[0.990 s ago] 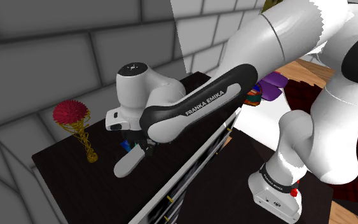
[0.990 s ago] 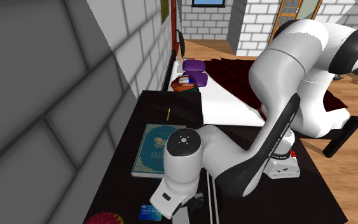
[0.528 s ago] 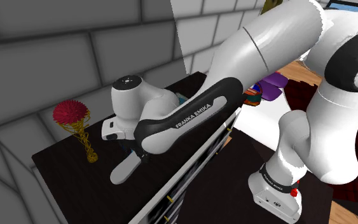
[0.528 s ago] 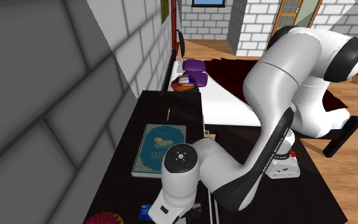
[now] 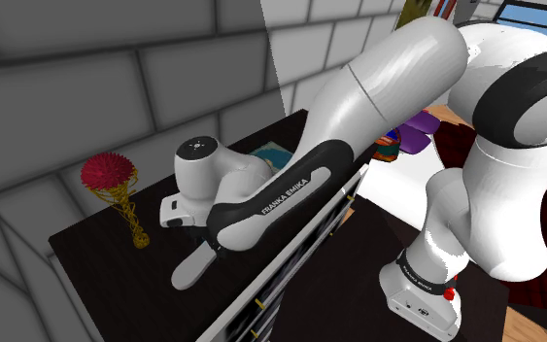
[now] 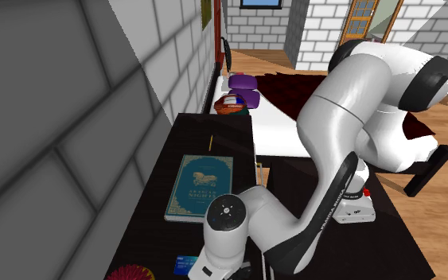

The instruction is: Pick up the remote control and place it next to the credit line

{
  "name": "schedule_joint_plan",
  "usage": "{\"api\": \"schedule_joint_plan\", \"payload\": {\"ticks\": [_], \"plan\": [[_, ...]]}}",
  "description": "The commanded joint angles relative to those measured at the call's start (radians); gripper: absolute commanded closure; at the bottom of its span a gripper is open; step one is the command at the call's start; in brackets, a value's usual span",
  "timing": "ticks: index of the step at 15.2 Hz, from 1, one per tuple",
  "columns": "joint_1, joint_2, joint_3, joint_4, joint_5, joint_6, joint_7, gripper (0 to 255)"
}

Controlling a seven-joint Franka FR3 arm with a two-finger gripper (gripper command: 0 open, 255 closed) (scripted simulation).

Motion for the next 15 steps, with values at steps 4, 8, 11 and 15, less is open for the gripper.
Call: {"api": "schedule_joint_plan", "payload": {"ticks": [4,8,11,15], "plan": [[-0.001,0.009,0.001,0.0,0.002,0.01,-0.001,255],[-0.001,0.009,0.001,0.0,0.002,0.01,-0.001,255],[-0.001,0.009,0.001,0.001,0.002,0.009,-0.001,0],[0.001,-0.016,-0.001,0.003,-0.003,-0.019,0.001,0]]}}
